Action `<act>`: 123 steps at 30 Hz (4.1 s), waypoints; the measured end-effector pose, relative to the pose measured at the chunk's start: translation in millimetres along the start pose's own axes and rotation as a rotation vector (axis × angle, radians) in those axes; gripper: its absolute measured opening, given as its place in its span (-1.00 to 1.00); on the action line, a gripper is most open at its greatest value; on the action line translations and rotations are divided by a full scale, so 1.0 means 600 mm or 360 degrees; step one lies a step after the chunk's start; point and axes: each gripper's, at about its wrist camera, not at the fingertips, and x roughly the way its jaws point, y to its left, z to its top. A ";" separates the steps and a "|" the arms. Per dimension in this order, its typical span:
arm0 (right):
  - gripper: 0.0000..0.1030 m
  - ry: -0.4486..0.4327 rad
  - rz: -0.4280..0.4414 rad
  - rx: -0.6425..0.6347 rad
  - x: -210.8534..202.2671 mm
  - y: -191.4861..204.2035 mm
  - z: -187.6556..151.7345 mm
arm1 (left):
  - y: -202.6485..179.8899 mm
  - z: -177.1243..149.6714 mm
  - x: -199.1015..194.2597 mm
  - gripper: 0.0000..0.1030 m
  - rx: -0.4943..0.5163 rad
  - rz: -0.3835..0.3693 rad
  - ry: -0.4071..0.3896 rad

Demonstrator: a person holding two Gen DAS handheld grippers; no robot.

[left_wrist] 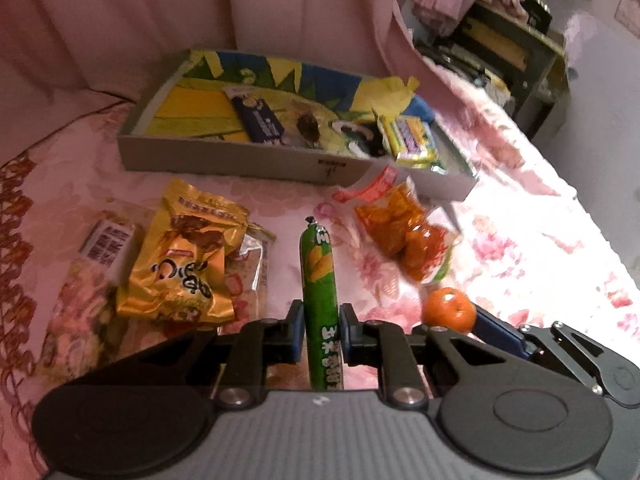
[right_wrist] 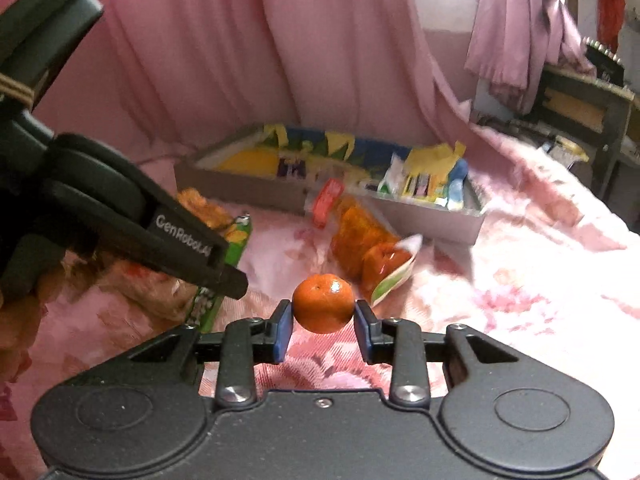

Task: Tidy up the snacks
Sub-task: 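Carry the sausage stick and tangerine over the tray and open both grippers, then withdraw both grippers from the tray back toward the remaining snacks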

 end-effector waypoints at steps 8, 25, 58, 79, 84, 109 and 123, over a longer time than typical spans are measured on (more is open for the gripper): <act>-0.32 -0.0121 -0.0001 0.0015 -0.072 -0.014 0.009 | -0.012 0.001 -0.068 -0.63 -0.0033 0.0039 -0.0162; -0.32 -0.0277 0.0018 0.0089 -0.092 -0.044 0.075 | -0.044 0.100 -0.125 -0.63 0.0020 0.0041 -0.0339; -0.32 -0.0150 0.0045 0.0283 0.257 -0.068 0.160 | 0.058 0.325 0.092 -0.63 -0.0050 0.0110 -0.0296; -0.30 -0.0025 0.0016 0.0264 0.292 -0.057 0.142 | 0.081 0.327 0.170 -0.63 -0.0158 0.0134 -0.0148; -0.24 -0.0036 0.0019 0.0281 0.288 -0.061 0.144 | 0.077 0.320 0.181 -0.61 -0.0154 0.0162 -0.0126; 0.76 -0.0335 0.0054 0.0367 0.117 -0.097 0.194 | 0.040 0.258 -0.038 0.92 -0.0093 0.0323 -0.0574; 0.99 -0.0533 0.0021 0.0341 -0.057 -0.112 0.157 | 0.002 0.130 -0.188 0.99 -0.0105 0.0409 -0.0835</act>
